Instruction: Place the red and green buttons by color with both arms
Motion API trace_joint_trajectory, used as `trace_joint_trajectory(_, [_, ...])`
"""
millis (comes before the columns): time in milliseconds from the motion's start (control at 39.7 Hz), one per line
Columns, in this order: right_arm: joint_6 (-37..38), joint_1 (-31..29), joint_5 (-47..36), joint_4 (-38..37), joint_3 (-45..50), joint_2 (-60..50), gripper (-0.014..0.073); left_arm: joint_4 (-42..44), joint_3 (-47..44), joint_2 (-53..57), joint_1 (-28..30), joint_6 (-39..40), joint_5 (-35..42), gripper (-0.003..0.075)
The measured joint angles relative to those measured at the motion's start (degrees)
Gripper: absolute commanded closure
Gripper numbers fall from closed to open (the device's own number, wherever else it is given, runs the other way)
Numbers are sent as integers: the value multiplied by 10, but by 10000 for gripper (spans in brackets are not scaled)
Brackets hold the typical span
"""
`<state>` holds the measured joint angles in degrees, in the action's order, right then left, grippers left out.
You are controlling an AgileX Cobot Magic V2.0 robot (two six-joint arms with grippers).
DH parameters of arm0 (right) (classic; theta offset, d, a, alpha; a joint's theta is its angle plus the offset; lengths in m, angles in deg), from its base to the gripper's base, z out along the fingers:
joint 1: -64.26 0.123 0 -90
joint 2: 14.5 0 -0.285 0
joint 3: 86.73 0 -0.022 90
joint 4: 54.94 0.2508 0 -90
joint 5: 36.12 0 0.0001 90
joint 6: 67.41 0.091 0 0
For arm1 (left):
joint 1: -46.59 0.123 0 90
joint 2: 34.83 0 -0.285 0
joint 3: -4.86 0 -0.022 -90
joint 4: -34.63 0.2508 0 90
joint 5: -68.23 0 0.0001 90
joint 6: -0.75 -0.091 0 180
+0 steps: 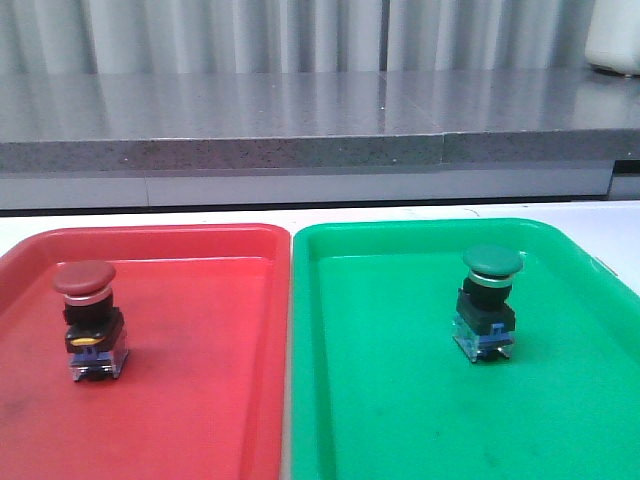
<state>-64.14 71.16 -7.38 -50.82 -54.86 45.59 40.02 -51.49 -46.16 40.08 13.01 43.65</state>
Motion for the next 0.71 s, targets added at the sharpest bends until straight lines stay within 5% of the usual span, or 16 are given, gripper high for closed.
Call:
trace_joint_trajectory(429, [0, -7, -110, -1, 238, -276, 662, 0, 0, 0, 0, 0, 0, 740])
trace_joint_trajectory(706, [0, -7, -166, -1, 280, -358, 662, 0, 0, 0, 0, 0, 0, 740])
